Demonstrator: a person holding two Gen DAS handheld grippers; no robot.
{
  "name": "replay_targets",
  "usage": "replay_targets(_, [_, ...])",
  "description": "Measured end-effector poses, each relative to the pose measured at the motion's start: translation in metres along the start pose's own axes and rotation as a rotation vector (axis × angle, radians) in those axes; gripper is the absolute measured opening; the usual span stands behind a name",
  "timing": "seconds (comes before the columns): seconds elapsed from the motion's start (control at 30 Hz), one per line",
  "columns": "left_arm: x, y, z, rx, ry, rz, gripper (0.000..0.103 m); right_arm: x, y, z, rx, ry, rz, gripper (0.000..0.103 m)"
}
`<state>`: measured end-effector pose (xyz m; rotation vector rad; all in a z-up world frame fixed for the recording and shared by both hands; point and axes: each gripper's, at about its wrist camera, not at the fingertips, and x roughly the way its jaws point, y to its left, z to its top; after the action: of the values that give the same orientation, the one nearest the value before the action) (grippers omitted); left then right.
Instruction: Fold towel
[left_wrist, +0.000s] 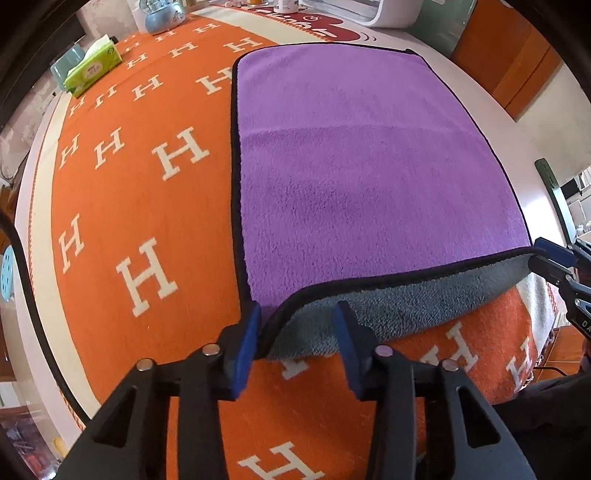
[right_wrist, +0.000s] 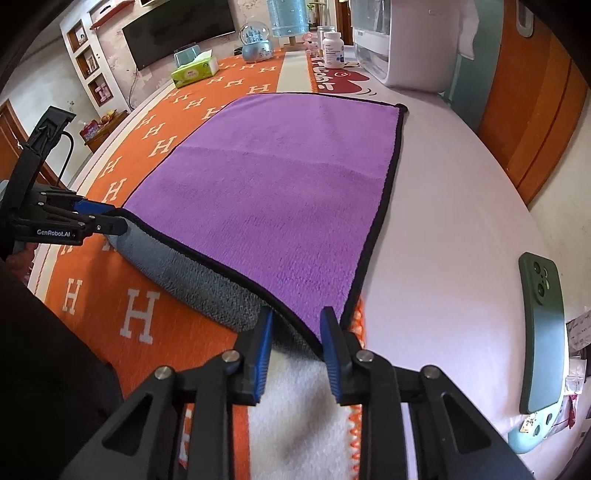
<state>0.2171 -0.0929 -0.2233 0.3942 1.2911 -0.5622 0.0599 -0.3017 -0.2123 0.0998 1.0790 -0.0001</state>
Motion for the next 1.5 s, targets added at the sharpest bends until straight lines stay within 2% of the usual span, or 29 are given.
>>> replay_targets(0.13, [-0.001,0.002,-0.002,-0.013,0.001,-0.003,0.017,-0.003,0.001,-0.002,-0.002,-0.002,0.001,0.018])
replay_targets(0.27, [-0.004,0.003,-0.005,-0.029,0.002,-0.009,0.010,-0.003,0.001,-0.002,0.000,-0.001,0.001,0.012])
replay_targets(0.33, [-0.005,0.004,-0.004,-0.030,0.003,-0.016,0.007,-0.004,0.002,-0.001,-0.002,-0.002,0.006,0.005])
replay_targets(0.87, [-0.014,0.007,-0.007,-0.034,-0.012,-0.008,0.005,-0.010,0.005,0.008,-0.035,-0.007,0.020,0.004])
replay_targets(1.17, [-0.037,0.008,0.001,-0.012,-0.031,0.005,0.005,-0.024,0.001,0.024,-0.024,-0.004,0.041,0.004])
replay_targets(1.4, [-0.061,0.007,0.021,0.022,-0.072,0.038,0.005,-0.043,-0.001,0.047,-0.042,-0.051,0.033,0.004])
replay_targets(1.5, [-0.075,0.006,0.033,0.038,-0.113,0.056,0.005,-0.051,-0.004,0.064,-0.055,-0.094,0.018,0.004])
